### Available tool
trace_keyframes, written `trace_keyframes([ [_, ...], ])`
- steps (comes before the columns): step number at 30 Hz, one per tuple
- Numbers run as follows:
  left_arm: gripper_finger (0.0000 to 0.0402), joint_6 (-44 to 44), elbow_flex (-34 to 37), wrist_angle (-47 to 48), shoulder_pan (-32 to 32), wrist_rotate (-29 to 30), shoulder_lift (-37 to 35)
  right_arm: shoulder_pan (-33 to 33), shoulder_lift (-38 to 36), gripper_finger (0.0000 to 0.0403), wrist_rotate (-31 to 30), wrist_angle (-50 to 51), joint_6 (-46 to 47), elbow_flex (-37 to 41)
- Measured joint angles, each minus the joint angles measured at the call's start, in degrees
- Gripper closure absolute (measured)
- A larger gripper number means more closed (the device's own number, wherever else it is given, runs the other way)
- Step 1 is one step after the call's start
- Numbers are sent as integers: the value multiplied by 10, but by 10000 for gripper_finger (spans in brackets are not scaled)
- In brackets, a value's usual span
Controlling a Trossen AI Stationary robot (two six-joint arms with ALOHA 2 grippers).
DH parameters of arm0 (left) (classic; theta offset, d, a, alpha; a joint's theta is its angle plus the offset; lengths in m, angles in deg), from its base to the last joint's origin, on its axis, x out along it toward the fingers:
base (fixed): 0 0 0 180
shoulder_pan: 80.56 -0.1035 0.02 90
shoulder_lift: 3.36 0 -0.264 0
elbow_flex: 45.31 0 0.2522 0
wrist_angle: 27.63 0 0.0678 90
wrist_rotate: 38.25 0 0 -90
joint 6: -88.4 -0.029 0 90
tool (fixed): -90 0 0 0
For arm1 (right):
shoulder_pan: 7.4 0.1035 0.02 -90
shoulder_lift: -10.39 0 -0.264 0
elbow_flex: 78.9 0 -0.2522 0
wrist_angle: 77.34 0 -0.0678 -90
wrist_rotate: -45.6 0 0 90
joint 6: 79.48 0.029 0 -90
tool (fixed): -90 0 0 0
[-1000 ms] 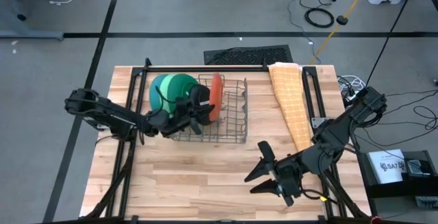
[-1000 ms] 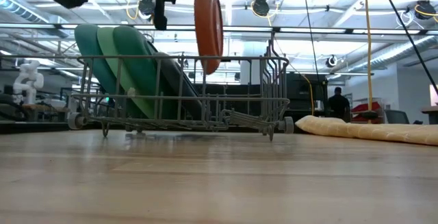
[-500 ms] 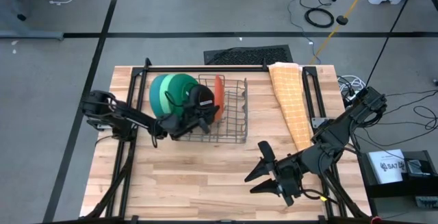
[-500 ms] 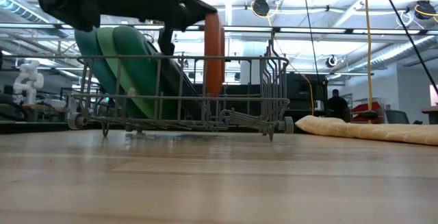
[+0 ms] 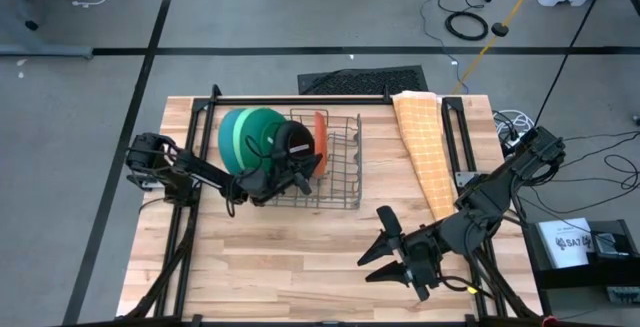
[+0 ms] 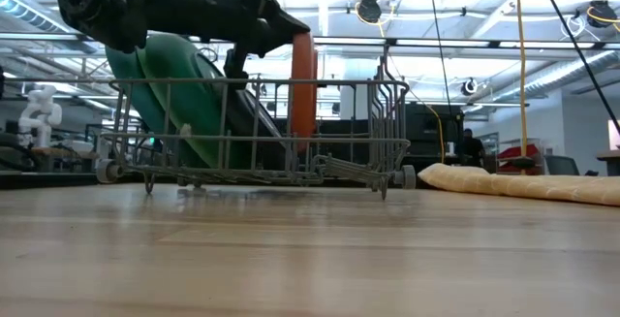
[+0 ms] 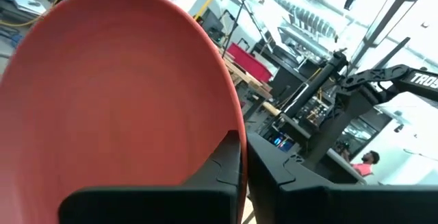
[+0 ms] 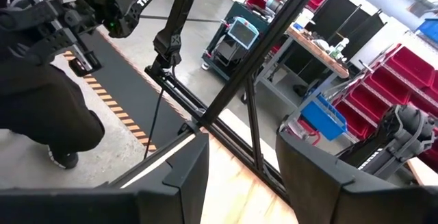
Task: Sort dishes
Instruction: Put the orange plate into the dishwasher rack
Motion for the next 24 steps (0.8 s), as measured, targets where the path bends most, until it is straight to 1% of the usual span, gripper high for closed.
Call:
trace_keyframes([
  [5,352,0,0,12,0,0,0,0,0,241,0,6,3,0],
  [13,343,0,0,13,0,2,0,-3,0,241,-2,14,14,0],
  [14,343,-1,0,13,0,2,0,-5,0,241,-10,19,20,0],
  [18,342,-1,0,7,0,2,0,-24,0,241,-81,51,54,0],
  [21,341,-4,1,-8,0,4,0,-53,8,241,-104,66,86,0],
  [24,341,-6,1,-20,0,4,-1,-87,24,241,-105,66,110,0],
])
